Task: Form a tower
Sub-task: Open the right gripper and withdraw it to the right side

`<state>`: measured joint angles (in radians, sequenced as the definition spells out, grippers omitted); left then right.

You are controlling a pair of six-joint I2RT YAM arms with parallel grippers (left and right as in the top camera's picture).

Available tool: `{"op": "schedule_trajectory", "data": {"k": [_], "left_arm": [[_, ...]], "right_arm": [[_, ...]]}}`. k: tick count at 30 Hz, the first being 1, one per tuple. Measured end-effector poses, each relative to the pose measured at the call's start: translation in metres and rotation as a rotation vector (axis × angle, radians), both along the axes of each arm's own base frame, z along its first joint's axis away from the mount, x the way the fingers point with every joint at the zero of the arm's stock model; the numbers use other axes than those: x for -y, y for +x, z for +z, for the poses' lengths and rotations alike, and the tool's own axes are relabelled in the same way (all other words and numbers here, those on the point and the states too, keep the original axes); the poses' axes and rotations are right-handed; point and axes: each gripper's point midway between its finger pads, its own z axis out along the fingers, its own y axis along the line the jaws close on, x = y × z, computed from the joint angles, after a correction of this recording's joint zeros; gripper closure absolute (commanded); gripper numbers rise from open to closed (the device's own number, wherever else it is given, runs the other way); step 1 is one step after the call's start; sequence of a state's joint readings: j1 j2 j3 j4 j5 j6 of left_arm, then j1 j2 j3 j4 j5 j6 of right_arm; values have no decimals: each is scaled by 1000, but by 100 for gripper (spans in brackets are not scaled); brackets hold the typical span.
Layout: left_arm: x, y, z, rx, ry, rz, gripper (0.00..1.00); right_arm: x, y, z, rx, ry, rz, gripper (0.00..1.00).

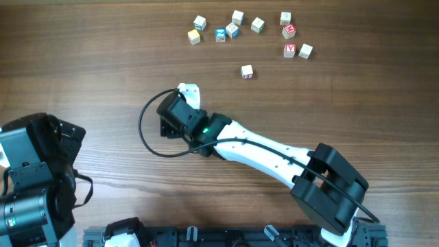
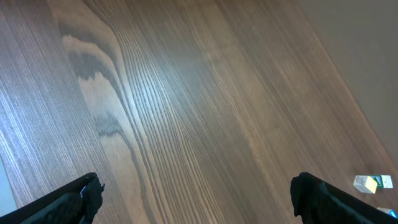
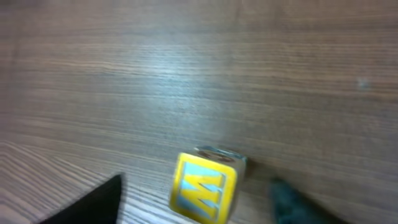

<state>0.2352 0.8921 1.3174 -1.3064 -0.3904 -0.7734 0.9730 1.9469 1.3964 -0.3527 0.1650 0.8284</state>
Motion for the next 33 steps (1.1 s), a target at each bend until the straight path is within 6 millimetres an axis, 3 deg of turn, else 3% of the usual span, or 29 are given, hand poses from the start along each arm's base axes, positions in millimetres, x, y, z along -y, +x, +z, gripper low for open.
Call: {"op": "schedule_trajectory", "data": {"k": [1,5,8,10,11,14,18,20,22,27,29,31,33], "left_arm": [[2,1,0,0,0,-11,0],[6,3,0,0,0,-31,0],[6,4,0,0,0,-32,0],[6,3,0,0,0,-32,0],[6,3,0,0,0,-32,0],[6,3,0,0,0,-32,0],[6,4,0,3,-2,-29,0],[6,4,0,3,-2,-29,0],[6,4,0,3,-2,-29,0],[11,9,0,22,-28,-53,0],[24,28,8,78,-49,-166,1],[42,47,16,123,-58,-326,0],[64,65,21,153,-72,-511,0]], "right_arm": [[0,0,0,4,-1,5,1],[13,-5,-5,-14,-67,3,0],[40,-4,20,-13,-98,-37,0],[68,2,46,-19,-92,-103,0],[94,7,62,-29,-91,-169,0],[156,11,75,-95,-146,-311,0],[222,3,64,-199,-293,-452,0],[270,4,59,-237,-388,-573,0],[294,5,55,-242,-432,-633,0],[382,-5,22,-313,-530,-920,0],[405,-13,11,-356,-553,-965,0],[410,-13,12,-352,-552,-956,0],[408,-13,35,-292,-490,-940,0]]}}
